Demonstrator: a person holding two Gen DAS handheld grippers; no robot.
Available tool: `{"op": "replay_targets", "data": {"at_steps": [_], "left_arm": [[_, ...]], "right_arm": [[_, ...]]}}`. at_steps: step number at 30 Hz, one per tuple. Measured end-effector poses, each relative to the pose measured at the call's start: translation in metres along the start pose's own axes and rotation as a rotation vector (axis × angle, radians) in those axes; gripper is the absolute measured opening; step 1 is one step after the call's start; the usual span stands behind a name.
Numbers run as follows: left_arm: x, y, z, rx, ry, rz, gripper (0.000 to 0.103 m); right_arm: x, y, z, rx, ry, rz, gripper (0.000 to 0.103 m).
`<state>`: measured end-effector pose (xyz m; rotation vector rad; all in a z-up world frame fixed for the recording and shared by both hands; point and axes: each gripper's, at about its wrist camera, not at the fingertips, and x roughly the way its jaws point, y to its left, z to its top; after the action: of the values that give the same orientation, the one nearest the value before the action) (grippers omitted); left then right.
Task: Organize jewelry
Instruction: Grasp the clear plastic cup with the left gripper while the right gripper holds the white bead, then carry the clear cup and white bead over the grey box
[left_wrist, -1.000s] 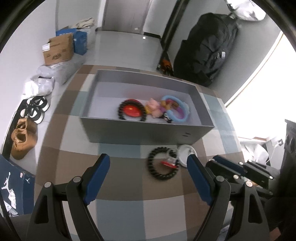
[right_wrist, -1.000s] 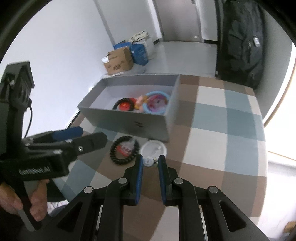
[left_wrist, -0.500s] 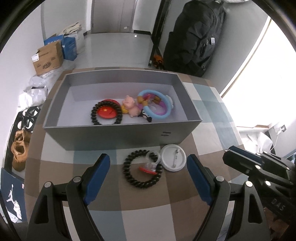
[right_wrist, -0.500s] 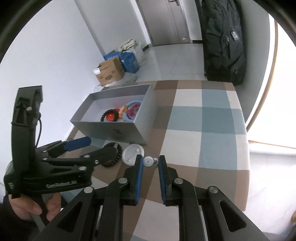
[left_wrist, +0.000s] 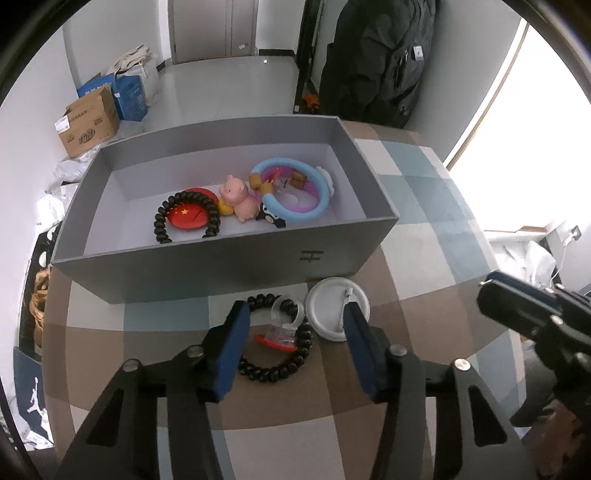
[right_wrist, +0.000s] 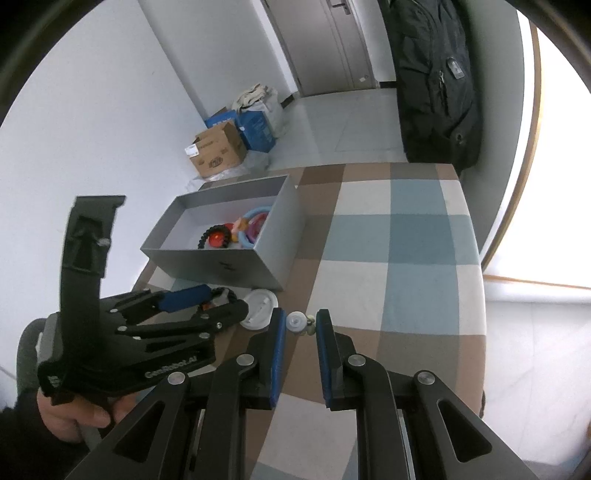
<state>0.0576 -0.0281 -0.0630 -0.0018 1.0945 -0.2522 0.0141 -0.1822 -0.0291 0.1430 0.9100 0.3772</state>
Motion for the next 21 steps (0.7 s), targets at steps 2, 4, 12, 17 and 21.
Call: {"op": "replay_targets", "data": {"at_steps": [2, 4, 12, 17, 21], "left_arm": [[0.0006, 0.0008, -0.0005, -0.002, 0.008, 0.0, 0.035], [-0.0007, 0.0013, -0.0002, -0.001, 0.002, 0.004, 0.026], [-0.0026, 0.0061, 0.0001, -0.022, 0.004, -0.016, 0.014], [-0.0057, 0.0081, 0.0017, -0.038, -0.008, -0.032, 0.014], [-0.009, 0.0092, 0.0031, -0.045, -0.012, -0.04, 0.014]], "right_arm": [[-0.0005, 0.0, 0.0001, 0.0, -0.002, 0.003, 0.016], [-0.0006, 0.0002, -0.0002, -0.001, -0.002, 0.004, 0.016], [-0.0004, -0.0005, 0.0, 0.004, -0.005, 0.002, 0.016], [0.0004, -0.0004, 0.0, 0.004, -0.002, 0.0, 0.016], [0.0012, -0.0003, 0.0002, 0.003, -0.001, -0.003, 0.016]]}}
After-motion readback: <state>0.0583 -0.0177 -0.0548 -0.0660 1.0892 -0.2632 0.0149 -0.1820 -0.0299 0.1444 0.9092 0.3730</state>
